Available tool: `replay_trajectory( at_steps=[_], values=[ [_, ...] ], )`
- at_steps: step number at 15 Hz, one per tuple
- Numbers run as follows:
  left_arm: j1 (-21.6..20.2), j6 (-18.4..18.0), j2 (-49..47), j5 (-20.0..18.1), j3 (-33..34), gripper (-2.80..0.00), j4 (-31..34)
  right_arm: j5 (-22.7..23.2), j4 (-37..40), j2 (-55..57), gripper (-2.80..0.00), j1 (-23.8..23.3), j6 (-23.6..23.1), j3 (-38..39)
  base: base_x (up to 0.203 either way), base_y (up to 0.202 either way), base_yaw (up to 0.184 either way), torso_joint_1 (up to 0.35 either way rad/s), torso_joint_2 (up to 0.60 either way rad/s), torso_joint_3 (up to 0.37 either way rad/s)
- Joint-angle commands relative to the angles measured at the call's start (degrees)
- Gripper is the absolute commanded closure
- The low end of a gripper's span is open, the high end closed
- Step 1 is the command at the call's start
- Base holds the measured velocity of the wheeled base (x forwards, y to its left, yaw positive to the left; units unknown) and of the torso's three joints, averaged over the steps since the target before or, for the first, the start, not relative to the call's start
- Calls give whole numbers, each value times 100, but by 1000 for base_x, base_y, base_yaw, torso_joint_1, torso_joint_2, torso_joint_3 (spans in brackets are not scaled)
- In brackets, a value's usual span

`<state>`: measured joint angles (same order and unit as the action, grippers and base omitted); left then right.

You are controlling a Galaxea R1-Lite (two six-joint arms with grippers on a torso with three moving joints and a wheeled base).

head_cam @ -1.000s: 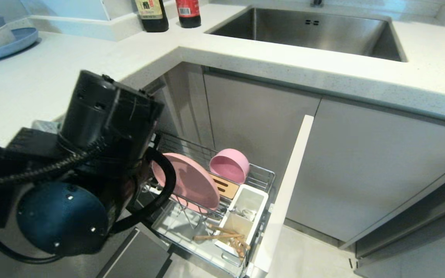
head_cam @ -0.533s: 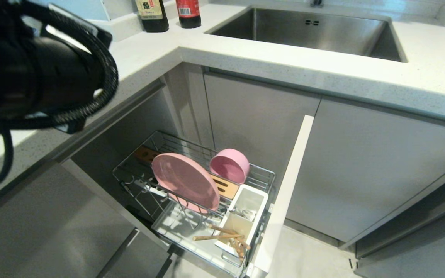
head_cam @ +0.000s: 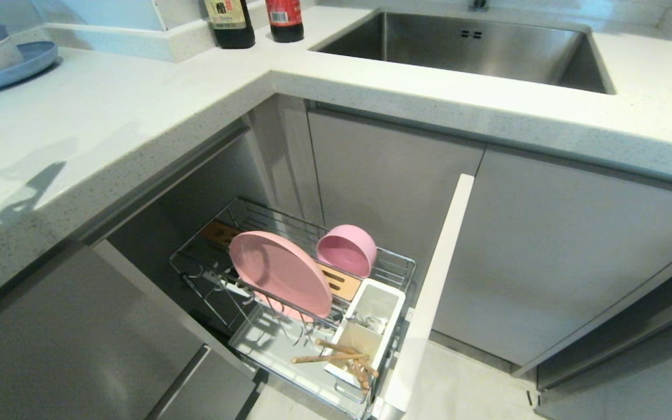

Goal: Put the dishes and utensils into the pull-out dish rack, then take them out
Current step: Take the plate out of the cupboard

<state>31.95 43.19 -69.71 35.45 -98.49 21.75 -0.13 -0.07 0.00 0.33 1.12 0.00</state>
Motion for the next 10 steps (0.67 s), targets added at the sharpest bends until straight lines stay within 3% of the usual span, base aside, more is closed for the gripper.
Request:
replay_trajectory(
  at_steps=[1, 4, 5, 7, 10],
  values=[
    [-902, -246, 638, -1106, -11, 0, 10, -1, 5, 0, 0, 2, 2, 9, 0, 0, 0, 0, 0, 0],
    [-2403, -611, 1336, -2733, 1, 0, 30, 5, -2, 0, 0, 2, 2, 9, 0, 0, 0, 0, 0, 0],
    [-2651, -692, 1650, -3162, 60, 0, 46, -4, -2, 0, 0, 2, 2, 9, 0, 0, 0, 0, 0, 0],
    [-2896, -954, 2318, -3660, 516, 0, 56, 3, -2, 0, 0, 2, 2, 9, 0, 0, 0, 0, 0, 0],
    [-3087, -1753, 3372, -4221, 1584, 0, 44, -4, 7, 0, 0, 2, 2, 9, 0, 0, 0, 0, 0, 0]
  ],
)
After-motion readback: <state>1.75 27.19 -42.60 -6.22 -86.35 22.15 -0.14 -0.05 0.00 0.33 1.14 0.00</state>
